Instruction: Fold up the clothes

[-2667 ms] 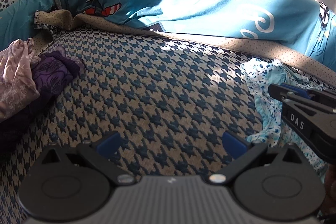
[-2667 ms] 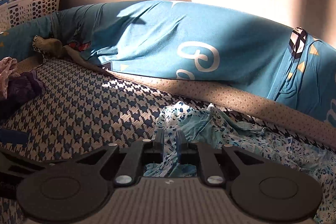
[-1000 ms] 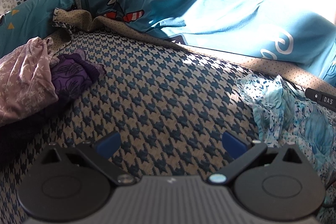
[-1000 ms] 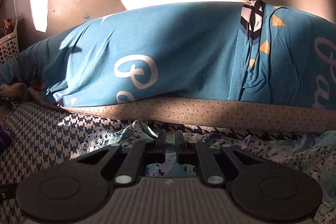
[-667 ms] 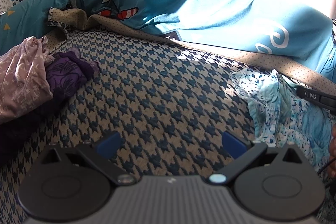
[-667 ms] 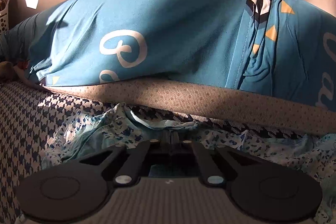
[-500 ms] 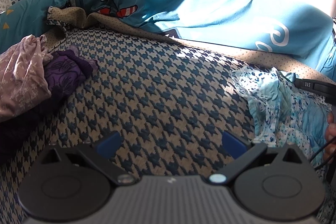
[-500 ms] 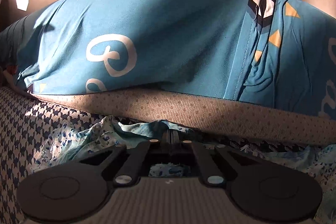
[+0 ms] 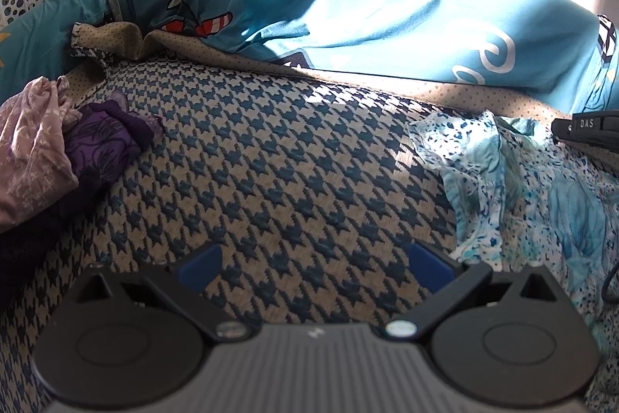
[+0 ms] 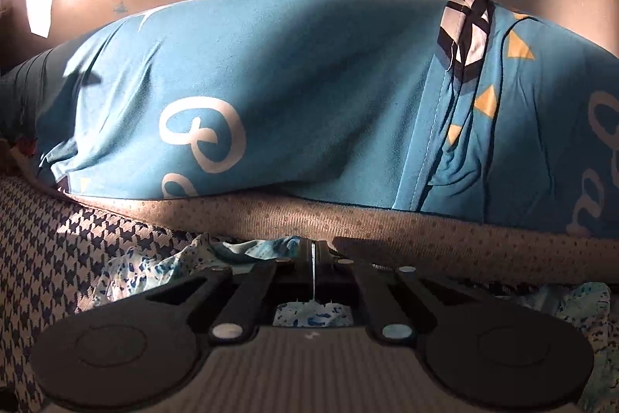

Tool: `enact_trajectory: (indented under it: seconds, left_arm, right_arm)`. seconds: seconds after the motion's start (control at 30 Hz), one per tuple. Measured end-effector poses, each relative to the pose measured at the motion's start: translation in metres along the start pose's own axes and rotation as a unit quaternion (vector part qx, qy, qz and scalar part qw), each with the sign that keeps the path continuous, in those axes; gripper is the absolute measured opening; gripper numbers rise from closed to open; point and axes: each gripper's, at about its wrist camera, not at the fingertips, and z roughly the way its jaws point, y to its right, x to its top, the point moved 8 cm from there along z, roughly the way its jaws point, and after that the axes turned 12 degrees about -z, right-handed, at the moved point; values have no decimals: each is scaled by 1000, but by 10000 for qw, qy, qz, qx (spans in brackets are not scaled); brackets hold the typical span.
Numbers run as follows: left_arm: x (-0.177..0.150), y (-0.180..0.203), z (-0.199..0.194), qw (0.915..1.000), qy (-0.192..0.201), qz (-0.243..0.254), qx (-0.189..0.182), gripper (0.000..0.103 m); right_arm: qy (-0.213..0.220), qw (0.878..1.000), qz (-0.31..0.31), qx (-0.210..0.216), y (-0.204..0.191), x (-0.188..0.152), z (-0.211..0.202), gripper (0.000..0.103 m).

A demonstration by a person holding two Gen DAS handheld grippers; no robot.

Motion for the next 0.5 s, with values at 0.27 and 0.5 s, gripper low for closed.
enact_trajectory:
  seconds: [0.27, 0.5]
  left_arm:
    - [-15, 30, -12, 9977, 114, 588, -312, 103]
    - [-45, 69, -25, 9877, 120, 1413, -658, 103]
  right_arm:
    - [-142, 9991, 404, -52, 11, -49, -77, 10]
    - [-627, 9924, 1002, -334, 15, -101, -125, 18]
